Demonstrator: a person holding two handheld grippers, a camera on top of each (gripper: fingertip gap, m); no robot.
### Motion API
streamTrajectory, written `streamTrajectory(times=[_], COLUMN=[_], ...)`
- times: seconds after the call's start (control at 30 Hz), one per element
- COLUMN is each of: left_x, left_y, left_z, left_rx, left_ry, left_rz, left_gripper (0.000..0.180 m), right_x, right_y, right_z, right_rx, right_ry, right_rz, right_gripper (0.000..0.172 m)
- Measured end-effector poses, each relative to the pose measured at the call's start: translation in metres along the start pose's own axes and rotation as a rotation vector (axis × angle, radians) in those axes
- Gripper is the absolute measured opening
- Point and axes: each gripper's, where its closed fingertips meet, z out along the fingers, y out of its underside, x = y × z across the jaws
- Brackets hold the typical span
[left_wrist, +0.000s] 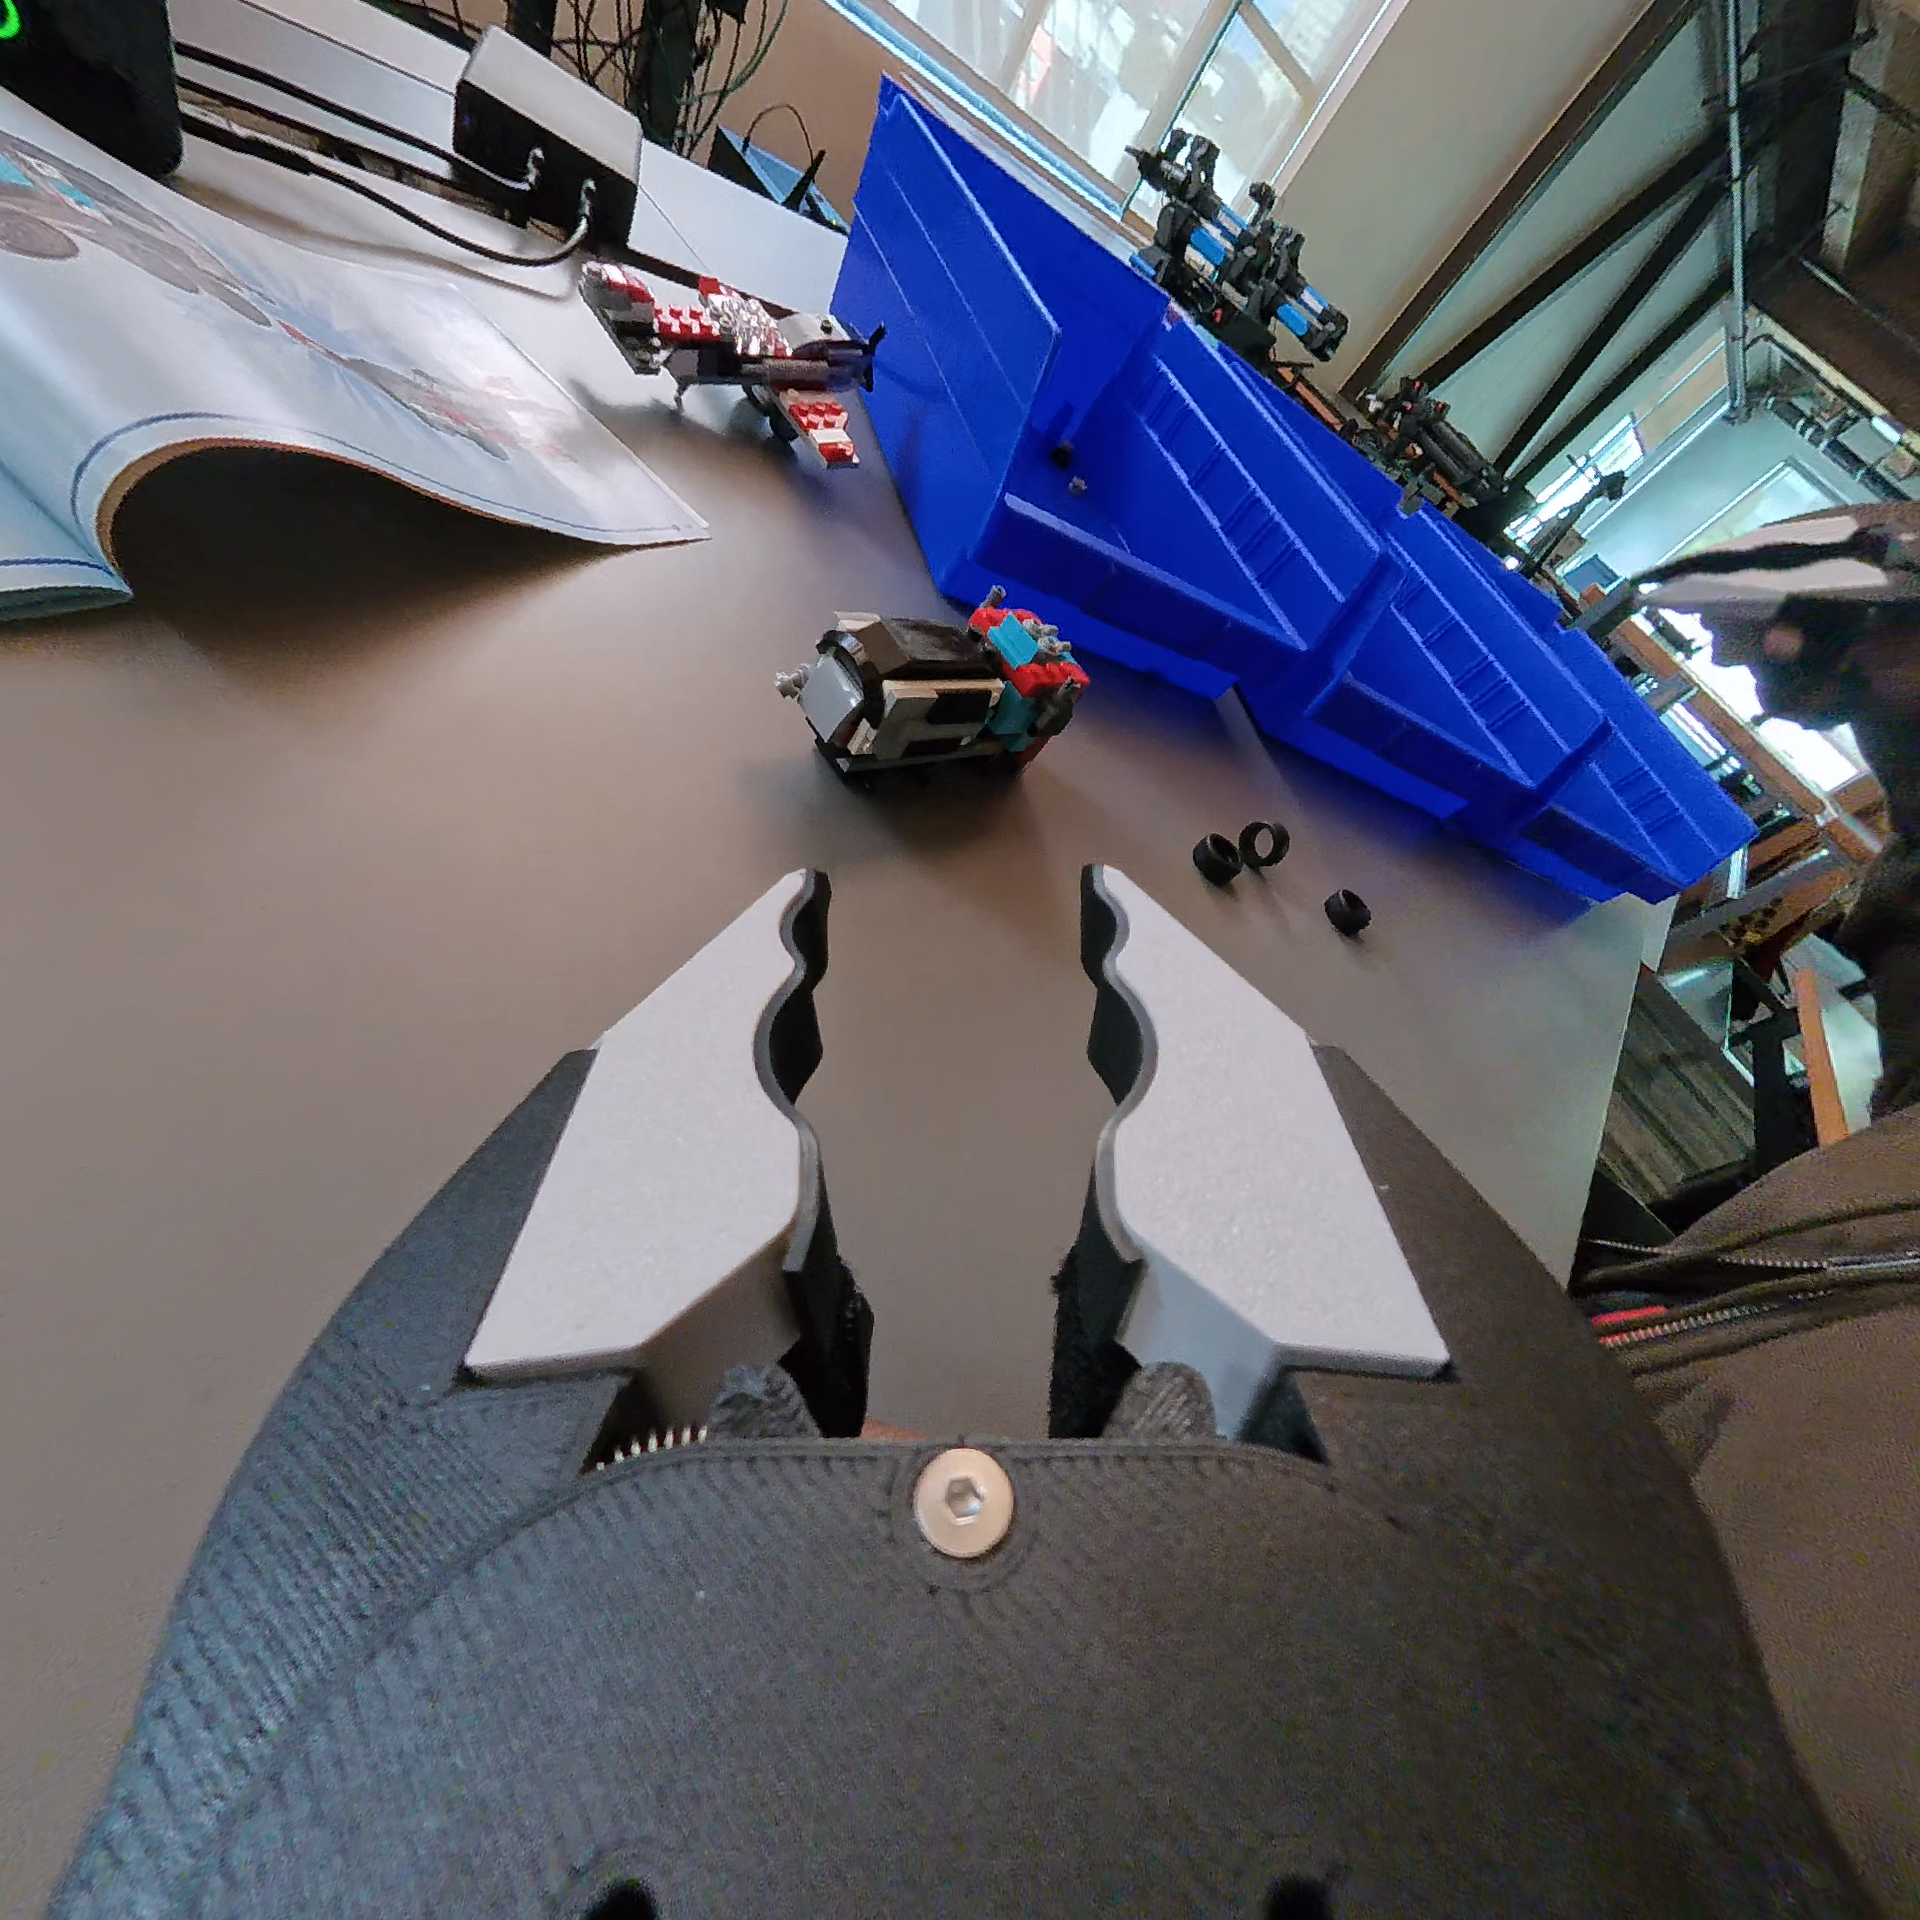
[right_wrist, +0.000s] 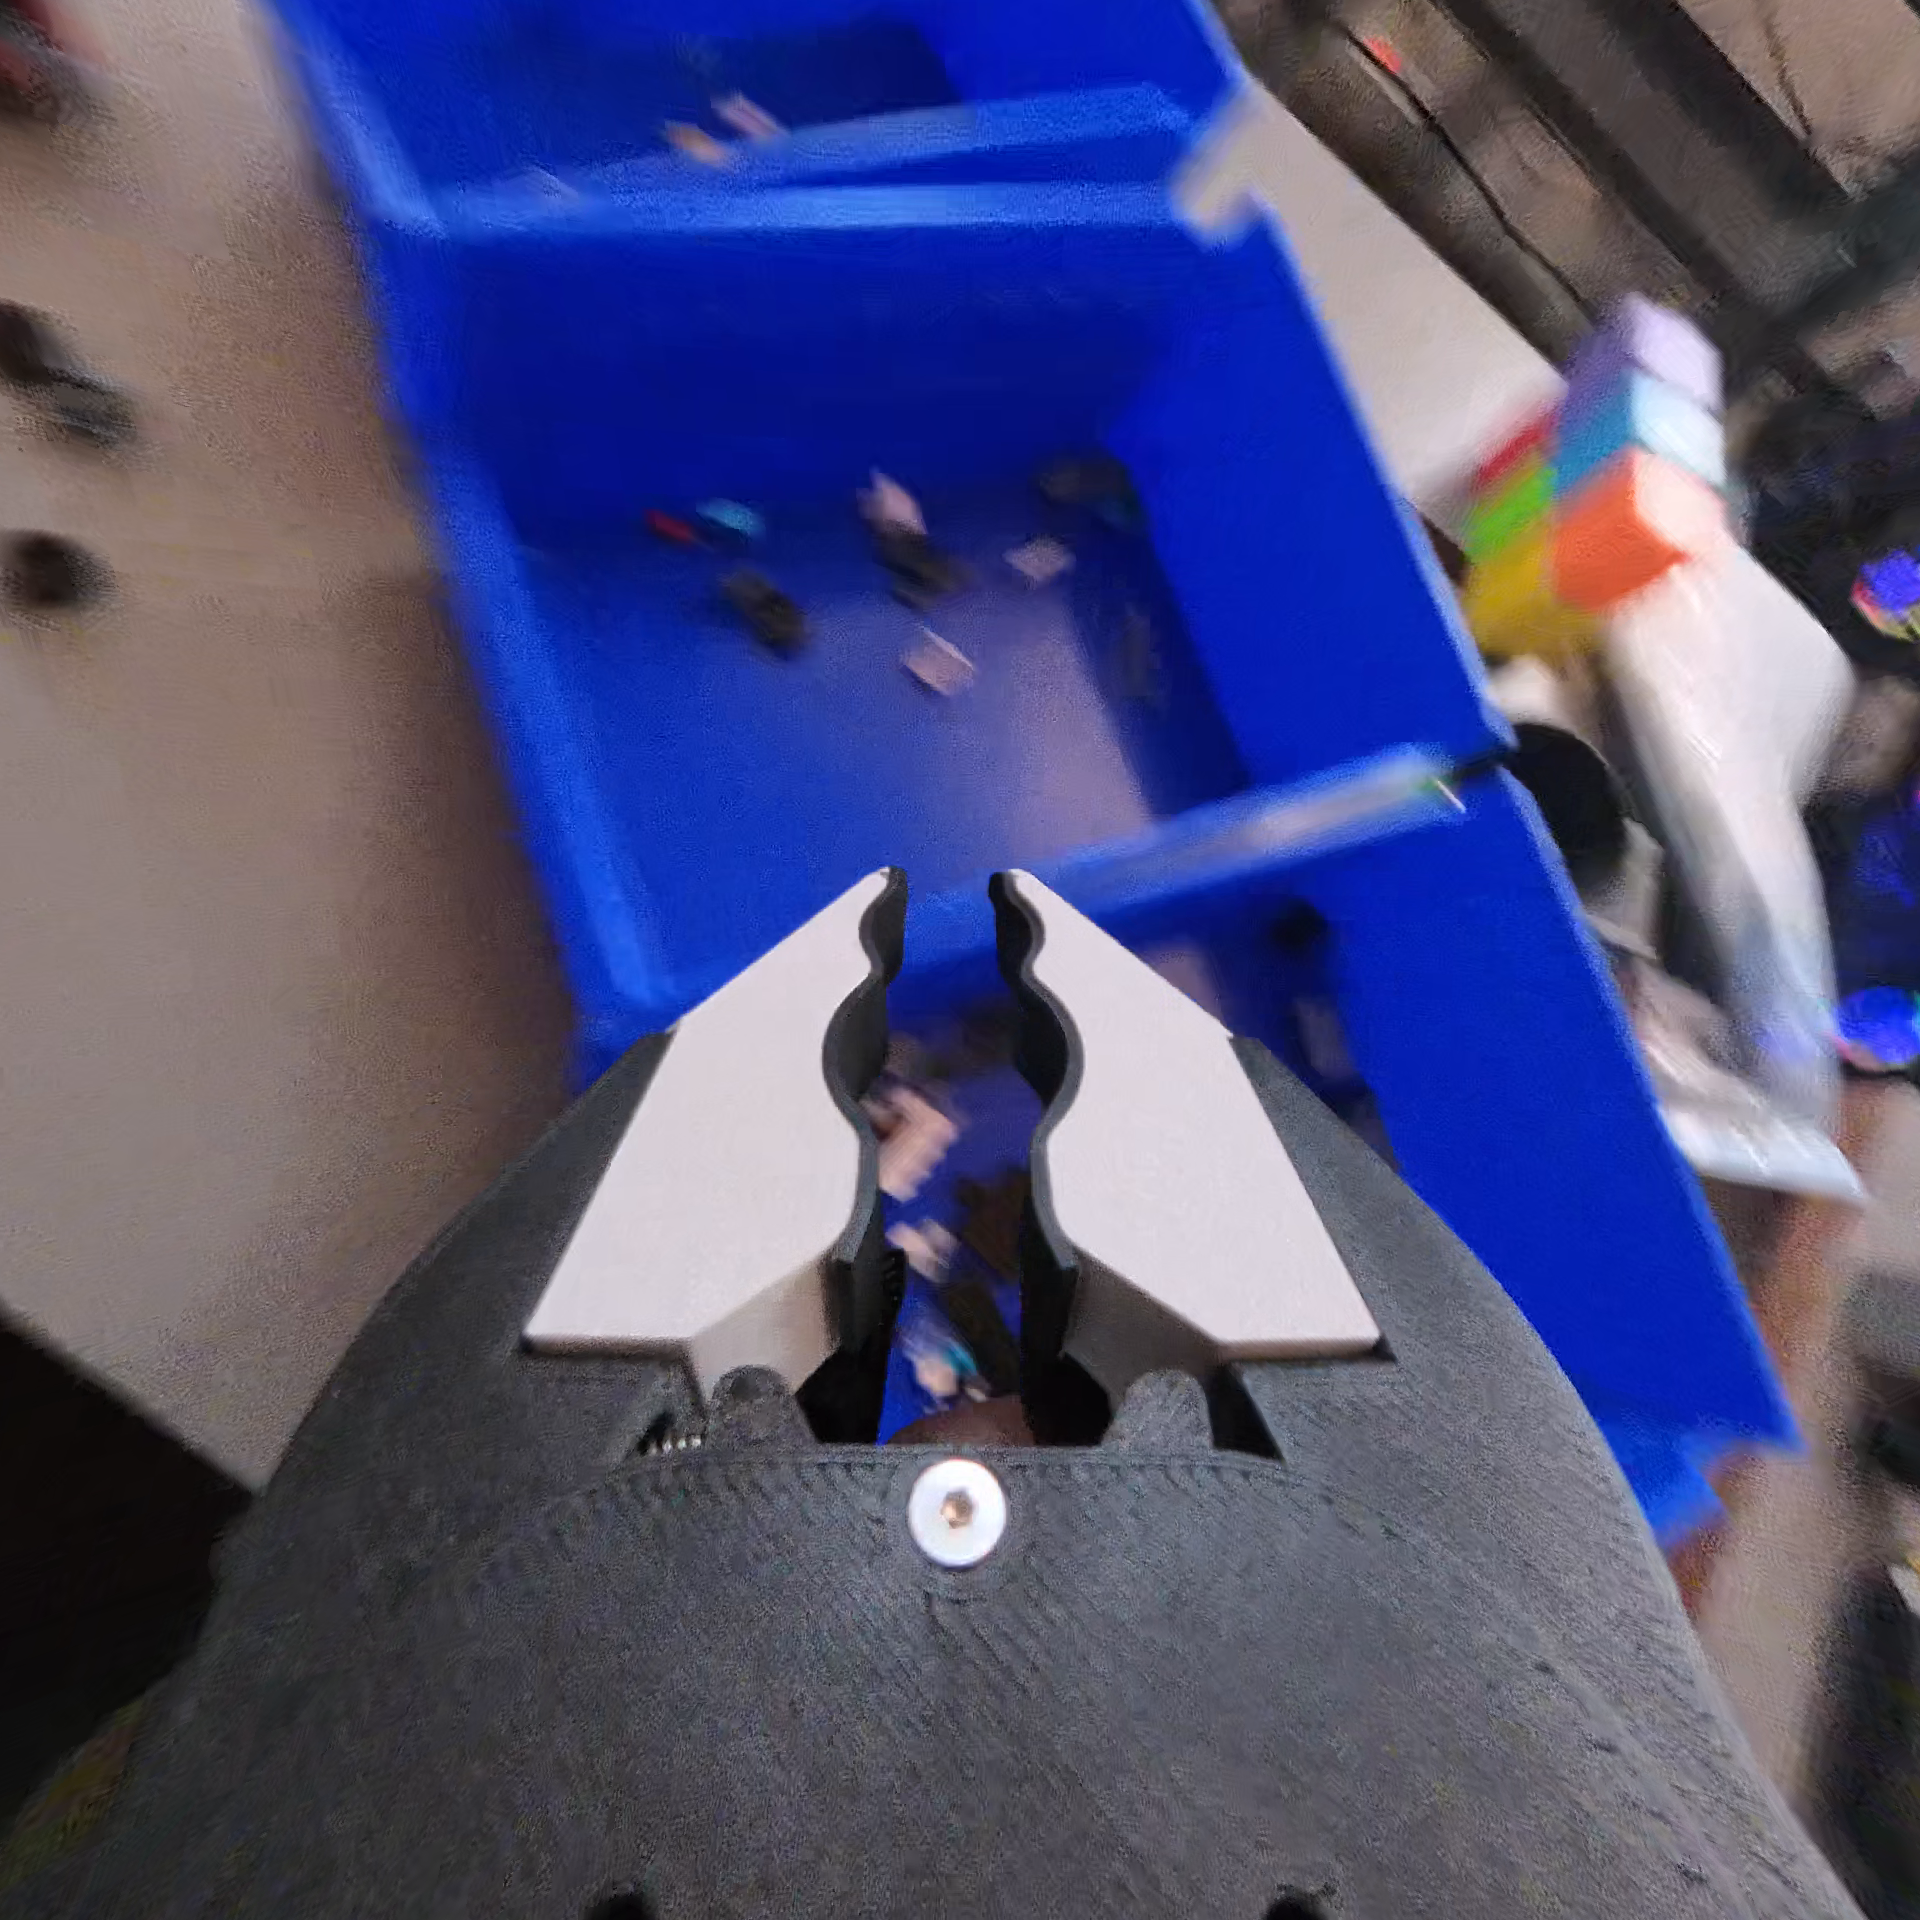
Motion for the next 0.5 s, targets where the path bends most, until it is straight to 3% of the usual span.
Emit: streamTrajectory(times=[0.1, 0.23, 0.5], left_x=[-0.002, -0.005, -0.012], left_y=[0.003, 0.004, 0.007], left_z=[0.004, 0.006, 0.01], left_rx=[-0.03, -0.044, -0.06], left_ry=[-0.006, -0.028, -0.119], left_rz=[-0.003, -0.004, 0.021], left_gripper=[0.05, 0.05, 0.05], right_x=[0.075, 0.111, 0.149], right_y=[0.051, 0.088, 0.102], right_z=[0.004, 0.046, 0.105], right_rx=[-0.107, -0.212, -0.26], right_ry=[0.101, 0.071, 0.162], right_rz=[0.098, 0.082, -0.048], right_gripper=[0.018, 0.019, 0.023])
